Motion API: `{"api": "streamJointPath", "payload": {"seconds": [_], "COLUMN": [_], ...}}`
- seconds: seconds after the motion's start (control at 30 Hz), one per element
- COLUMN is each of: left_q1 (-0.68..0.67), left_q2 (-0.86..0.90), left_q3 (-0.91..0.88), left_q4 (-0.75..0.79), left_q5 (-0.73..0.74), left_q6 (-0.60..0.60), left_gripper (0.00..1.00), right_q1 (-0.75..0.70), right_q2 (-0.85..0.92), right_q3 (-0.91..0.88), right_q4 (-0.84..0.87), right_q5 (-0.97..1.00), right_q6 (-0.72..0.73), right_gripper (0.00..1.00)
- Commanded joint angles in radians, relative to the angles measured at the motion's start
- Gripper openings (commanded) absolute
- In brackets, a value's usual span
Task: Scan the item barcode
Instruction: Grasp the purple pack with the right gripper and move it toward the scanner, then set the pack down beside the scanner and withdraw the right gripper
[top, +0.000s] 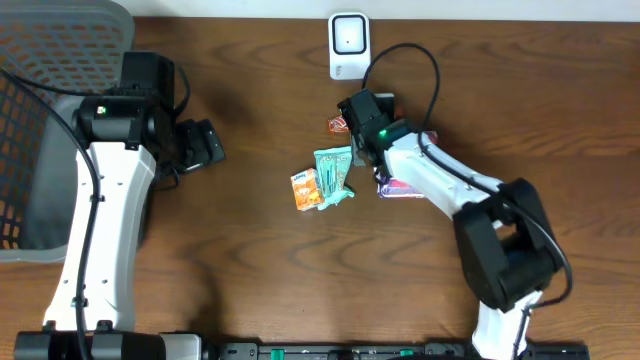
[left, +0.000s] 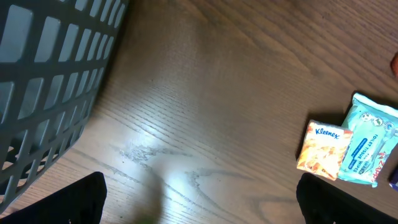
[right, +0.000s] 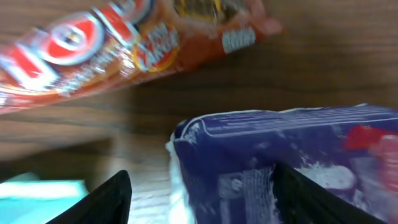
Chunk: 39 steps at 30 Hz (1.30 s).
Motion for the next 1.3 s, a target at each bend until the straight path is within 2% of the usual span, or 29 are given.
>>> {"api": "streamJointPath", "payload": {"seconds": [0.0, 0.07, 0.13, 0.17, 0.37, 0.5, 0.73, 0.83, 0.97, 1.17, 1.27], "left_q1": [0.004, 0.004, 0.004, 0.004, 0.004, 0.004, 0.004, 0.004, 0.004, 0.004, 0.004], "left_q2": [0.005, 0.005, 0.005, 0.005, 0.005, 0.005, 0.005, 0.005, 0.005, 0.005, 0.005], "left_q3": [-0.006, -0.006, -0.006, -0.006, -0.006, -0.006, -0.006, -0.006, -0.006, -0.006, -0.006], "left_q4": [-0.006, -0.006, -0.006, -0.006, -0.006, -0.006, -0.006, -0.006, -0.006, -0.006, -0.006], "left_q5": [-0.016, -0.016, -0.016, -0.016, -0.016, -0.016, -0.016, -0.016, -0.016, -0.016, -0.016], "left_q6": [0.005, 0.005, 0.005, 0.005, 0.005, 0.005, 0.005, 0.005, 0.005, 0.005, 0.005], "left_gripper": [0.98, 0.98, 0.98, 0.98, 0.98, 0.98, 0.98, 0.98, 0.98, 0.98, 0.98], "right_q1": [0.003, 0.002, 0.0, -0.002, -0.043, -0.111, -0.299, -0.383, -0.475, -0.569, -0.579], "right_q2": [0.073, 0.084, 0.077, 0.069, -0.057, -0.174, -0.312, -0.31, -0.289, -0.262, -0.263], "right_q3": [-0.001, -0.001, 0.001, 0.006, 0.096, 0.176, 0.212, 0.208, 0.149, 0.008, -0.001], "right_q4": [-0.027, -0.053, -0.071, -0.082, -0.142, -0.134, -0.06, -0.103, -0.215, -0.286, -0.294], "right_q5": [0.036, 0.035, 0.035, 0.035, -0.057, -0.277, -0.747, -0.909, -0.948, -0.945, -0.945], "right_q6": [0.027, 0.041, 0.051, 0.052, 0.02, -0.068, -0.07, -0.066, -0.071, -0.174, -0.195], "right_gripper": [0.6, 0.37, 0.03, 0.01, 0.01, 0.01, 0.01, 0.01, 0.01, 0.02, 0.2]}}
